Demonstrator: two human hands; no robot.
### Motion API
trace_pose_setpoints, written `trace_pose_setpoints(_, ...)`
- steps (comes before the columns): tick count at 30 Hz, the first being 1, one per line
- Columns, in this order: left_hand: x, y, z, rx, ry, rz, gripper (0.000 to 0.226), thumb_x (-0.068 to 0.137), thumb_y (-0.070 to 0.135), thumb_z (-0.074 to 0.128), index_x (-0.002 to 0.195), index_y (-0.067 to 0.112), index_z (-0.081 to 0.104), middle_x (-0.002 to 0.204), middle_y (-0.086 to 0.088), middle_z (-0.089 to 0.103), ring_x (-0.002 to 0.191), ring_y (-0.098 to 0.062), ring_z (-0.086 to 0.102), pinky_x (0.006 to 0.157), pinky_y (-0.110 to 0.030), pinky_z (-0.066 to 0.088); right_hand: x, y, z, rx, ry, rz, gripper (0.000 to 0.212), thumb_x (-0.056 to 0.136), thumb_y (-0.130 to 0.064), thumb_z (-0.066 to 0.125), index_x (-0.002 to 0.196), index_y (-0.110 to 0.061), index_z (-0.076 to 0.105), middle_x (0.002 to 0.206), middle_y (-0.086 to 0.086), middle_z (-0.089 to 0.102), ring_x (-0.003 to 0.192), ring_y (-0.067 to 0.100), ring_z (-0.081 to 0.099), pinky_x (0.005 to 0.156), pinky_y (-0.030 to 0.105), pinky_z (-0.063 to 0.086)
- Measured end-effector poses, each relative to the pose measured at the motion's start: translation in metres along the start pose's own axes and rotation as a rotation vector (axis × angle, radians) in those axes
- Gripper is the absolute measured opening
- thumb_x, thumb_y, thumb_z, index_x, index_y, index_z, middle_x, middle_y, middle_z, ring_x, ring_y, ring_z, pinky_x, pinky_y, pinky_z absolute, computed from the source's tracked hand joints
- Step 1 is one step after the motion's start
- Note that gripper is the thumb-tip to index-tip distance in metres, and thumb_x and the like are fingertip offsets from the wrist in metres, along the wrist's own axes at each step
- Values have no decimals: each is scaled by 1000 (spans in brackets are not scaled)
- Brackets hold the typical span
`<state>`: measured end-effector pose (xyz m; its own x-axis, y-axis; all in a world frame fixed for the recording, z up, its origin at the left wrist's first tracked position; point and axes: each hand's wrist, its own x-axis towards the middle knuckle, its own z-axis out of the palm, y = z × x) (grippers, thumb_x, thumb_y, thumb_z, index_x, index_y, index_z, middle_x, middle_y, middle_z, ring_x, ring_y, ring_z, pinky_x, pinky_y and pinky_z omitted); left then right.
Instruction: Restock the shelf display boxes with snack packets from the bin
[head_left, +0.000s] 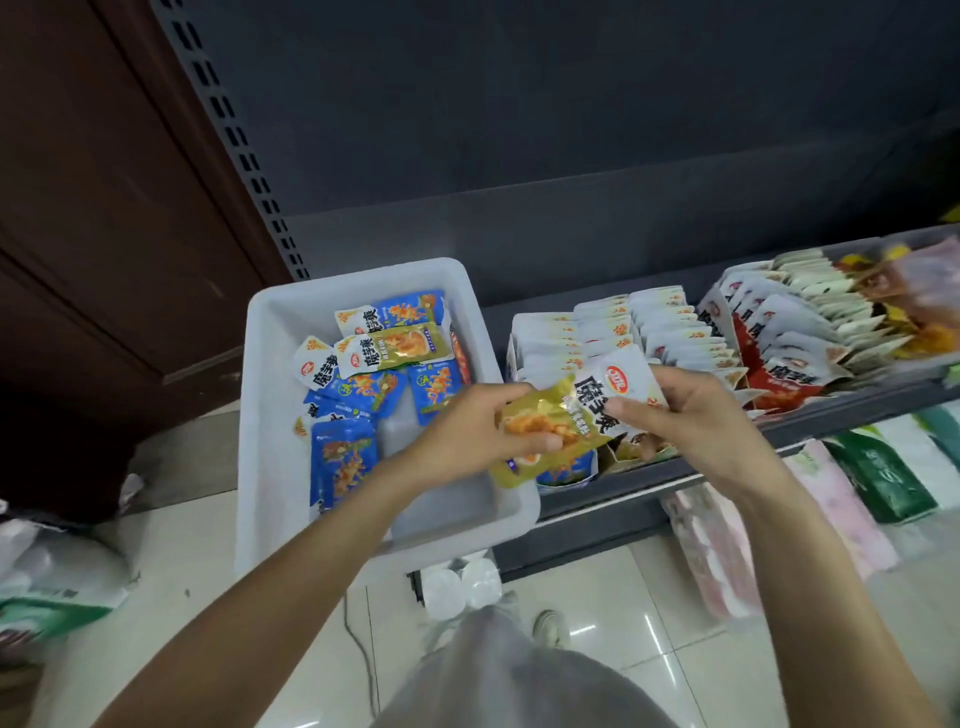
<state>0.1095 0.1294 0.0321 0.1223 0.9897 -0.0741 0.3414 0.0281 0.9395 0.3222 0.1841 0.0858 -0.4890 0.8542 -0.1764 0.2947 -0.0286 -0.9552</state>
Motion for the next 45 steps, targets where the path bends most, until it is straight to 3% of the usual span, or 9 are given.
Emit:
trace_pose_setpoints(7, 38, 10, 51, 220, 354, 147, 10, 79, 20, 74, 87, 21, 68, 79, 16, 69, 76, 0, 64, 71, -26, 54, -43, 24, -92, -26, 513, -157, 11, 83, -13, 68, 89, -22, 68, 78, -16, 72, 78, 6, 64, 71, 12, 51)
trace_pose_setpoints(11, 53, 10, 77, 607, 163, 234, 41, 76, 44, 73, 112, 28, 61, 104, 12, 61, 99, -7, 50, 80, -24, 41, -48, 32, -119, -286, 322, -205, 5, 81, -21, 70, 79, -16, 67, 66, -9, 65, 65, -2, 53, 63, 11, 43)
trace_pose_setpoints(14, 65, 9, 88, 778, 227, 319, 34, 78, 39, 72, 109, 26, 65, 102, 4, 59, 97, -16, 50, 81, -28, 38, -40, 35, -117, -478, 177, -289, 12, 85, -27, 68, 88, -16, 71, 81, -8, 72, 78, 4, 66, 70, 27, 52)
trace_pose_setpoints(20, 86, 15, 84, 831, 275, 211, 22, 82, 29, 71, 103, 25, 64, 103, 6, 62, 99, -17, 50, 84, -25, 30, -1, 48, -96, -750, 95, -498, 14, 85, -13, 70, 98, -15, 73, 93, -6, 72, 83, 5, 66, 74, 23, 54)
trace_pose_setpoints(25, 88, 13, 84, 824, 287, 211, 22, 79, 27, 73, 99, 23, 65, 98, 5, 64, 94, -18, 53, 81, -27, 33, 20, 57, -88, -898, 122, -539, 16, 86, -12, 67, 102, -14, 71, 91, 1, 73, 76, 18, 69, 65, 36, 57)
trace_pose_setpoints(31, 87, 12, 86, 806, 297, 211, 25, 75, 20, 76, 97, 21, 65, 95, 3, 64, 91, -20, 55, 80, -31, 38, 18, 52, -85, -1021, 186, -646, 10, 83, -9, 70, 92, -14, 70, 77, 1, 70, 61, 22, 66, 49, 33, 54)
trace_pose_setpoints(36, 86, 11, 86, 791, 290, 204, 23, 79, 26, 73, 100, 24, 64, 97, 5, 62, 93, -16, 53, 84, -28, 36, 17, 70, -68, -1125, 8, -607, 8, 80, -8, 69, 87, -12, 70, 67, 3, 65, 55, 25, 64, 45, 36, 52)
trace_pose_setpoints(40, 85, 10, 85, 781, 281, 225, 22, 80, 25, 73, 100, 23, 64, 97, 5, 63, 94, -16, 54, 84, -29, 38, 20, 69, -67, -1141, -48, -493, 9, 87, -11, 61, 95, -9, 66, 76, 7, 68, 68, 27, 65, 56, 34, 50)
trace_pose_setpoints(45, 82, 9, 82, 765, 294, 286, 15, 81, 24, 72, 96, 24, 68, 93, 6, 66, 89, -16, 57, 80, -28, 37, 18, 56, -67, -1046, 103, -545, 12, 78, -10, 74, 85, -15, 67, 75, 0, 66, 65, 24, 64, 50, 27, 43)
